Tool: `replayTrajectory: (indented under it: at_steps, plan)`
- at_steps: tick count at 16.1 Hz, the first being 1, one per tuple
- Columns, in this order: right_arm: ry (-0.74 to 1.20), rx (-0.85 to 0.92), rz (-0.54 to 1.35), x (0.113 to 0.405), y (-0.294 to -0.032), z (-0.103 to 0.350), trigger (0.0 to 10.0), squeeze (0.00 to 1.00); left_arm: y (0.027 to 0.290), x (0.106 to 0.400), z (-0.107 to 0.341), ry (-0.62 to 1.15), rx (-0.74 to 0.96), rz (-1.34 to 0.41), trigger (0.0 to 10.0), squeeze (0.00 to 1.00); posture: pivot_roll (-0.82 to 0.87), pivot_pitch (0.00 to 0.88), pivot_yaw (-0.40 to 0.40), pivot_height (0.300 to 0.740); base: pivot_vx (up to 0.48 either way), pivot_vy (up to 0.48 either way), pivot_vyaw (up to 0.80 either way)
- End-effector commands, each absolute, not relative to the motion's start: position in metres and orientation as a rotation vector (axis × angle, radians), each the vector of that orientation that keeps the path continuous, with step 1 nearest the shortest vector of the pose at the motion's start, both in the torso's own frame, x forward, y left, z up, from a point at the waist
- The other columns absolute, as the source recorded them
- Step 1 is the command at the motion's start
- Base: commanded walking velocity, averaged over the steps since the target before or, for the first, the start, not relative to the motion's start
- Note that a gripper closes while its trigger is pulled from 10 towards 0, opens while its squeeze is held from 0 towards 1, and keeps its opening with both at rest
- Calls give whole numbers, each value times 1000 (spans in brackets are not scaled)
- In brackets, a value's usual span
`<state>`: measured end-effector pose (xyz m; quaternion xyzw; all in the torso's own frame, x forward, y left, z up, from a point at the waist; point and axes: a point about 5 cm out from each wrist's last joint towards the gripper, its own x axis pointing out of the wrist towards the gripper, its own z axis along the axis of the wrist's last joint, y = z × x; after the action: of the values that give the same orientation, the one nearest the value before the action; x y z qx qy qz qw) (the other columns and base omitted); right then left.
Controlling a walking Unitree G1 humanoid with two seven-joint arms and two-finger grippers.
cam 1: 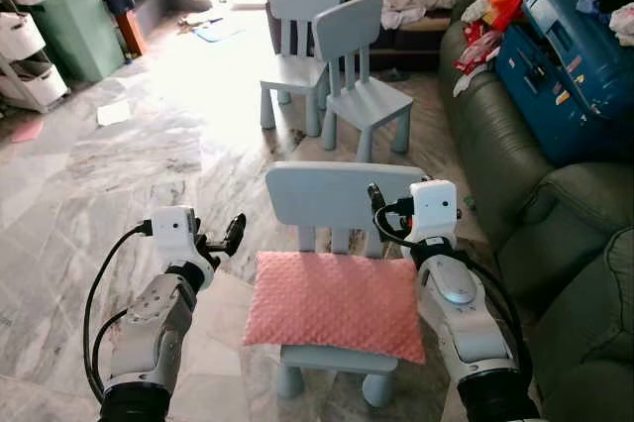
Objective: Move the pillow to the sofa
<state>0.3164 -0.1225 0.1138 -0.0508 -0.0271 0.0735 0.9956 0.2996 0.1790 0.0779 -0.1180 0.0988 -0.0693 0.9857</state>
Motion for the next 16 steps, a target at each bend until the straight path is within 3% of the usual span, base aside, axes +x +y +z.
replayTrajectory:
  at_steps: [1,6,16]
  plan:
    - [-69,-100,145,317,-121,118,10000,0,177,298,79,202,-236,-164,10000,0,-90,9,53,740,0,0,0]
    - [-41,-85,147,311,-120,111,10000,0,175,287,66,257,-214,-171,10000,0,-84,28,50,740,0,0,0]
    - [28,-92,162,281,-125,95,10000,0,176,245,51,339,-199,-174,10000,0,-64,147,34,740,0,0,0]
